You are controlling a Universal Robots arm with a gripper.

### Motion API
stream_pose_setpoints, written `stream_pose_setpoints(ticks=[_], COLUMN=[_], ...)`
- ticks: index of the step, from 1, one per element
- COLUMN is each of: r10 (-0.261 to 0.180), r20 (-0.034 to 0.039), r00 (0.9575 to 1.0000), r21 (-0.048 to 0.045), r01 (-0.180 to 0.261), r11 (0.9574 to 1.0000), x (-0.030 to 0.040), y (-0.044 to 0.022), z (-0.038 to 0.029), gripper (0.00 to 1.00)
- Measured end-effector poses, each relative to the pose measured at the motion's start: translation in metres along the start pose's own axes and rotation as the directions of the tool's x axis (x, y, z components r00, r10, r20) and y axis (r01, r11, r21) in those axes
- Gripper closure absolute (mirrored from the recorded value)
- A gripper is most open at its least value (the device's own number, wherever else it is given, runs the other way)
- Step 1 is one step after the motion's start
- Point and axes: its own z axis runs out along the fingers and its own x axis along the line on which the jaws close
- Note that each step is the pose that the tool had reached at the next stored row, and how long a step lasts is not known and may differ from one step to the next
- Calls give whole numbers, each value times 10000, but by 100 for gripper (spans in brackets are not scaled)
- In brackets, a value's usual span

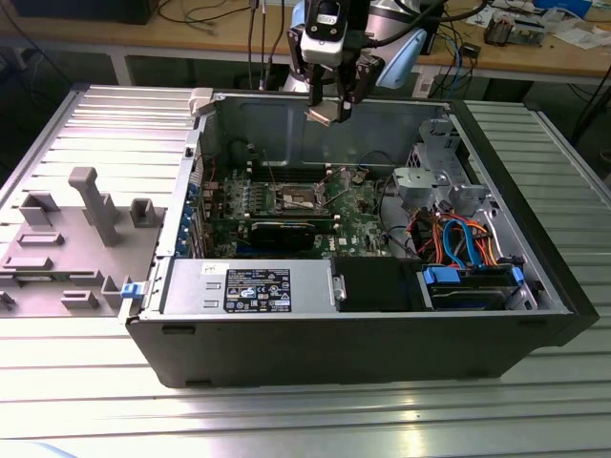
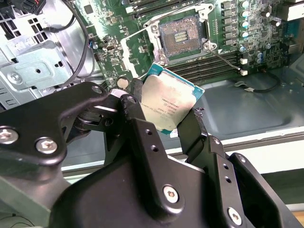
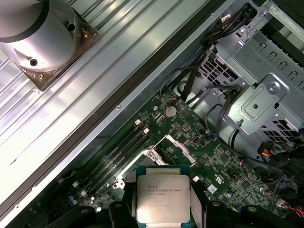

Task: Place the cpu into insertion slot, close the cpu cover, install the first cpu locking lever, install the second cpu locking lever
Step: 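Place the cpu into insertion slot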

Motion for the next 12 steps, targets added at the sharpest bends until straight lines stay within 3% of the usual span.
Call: stream_pose_setpoints(ticks=[5,9,12], r10=[2,560,679], r20=[0,53,63], r00=[10000,9984,9977], r21=[0,-5,-6], r01=[-2,-560,-679], r11=[10000,9984,9977], x=[0,0,0], y=[0,0,0], z=[0,1,1], gripper=[46,46,46])
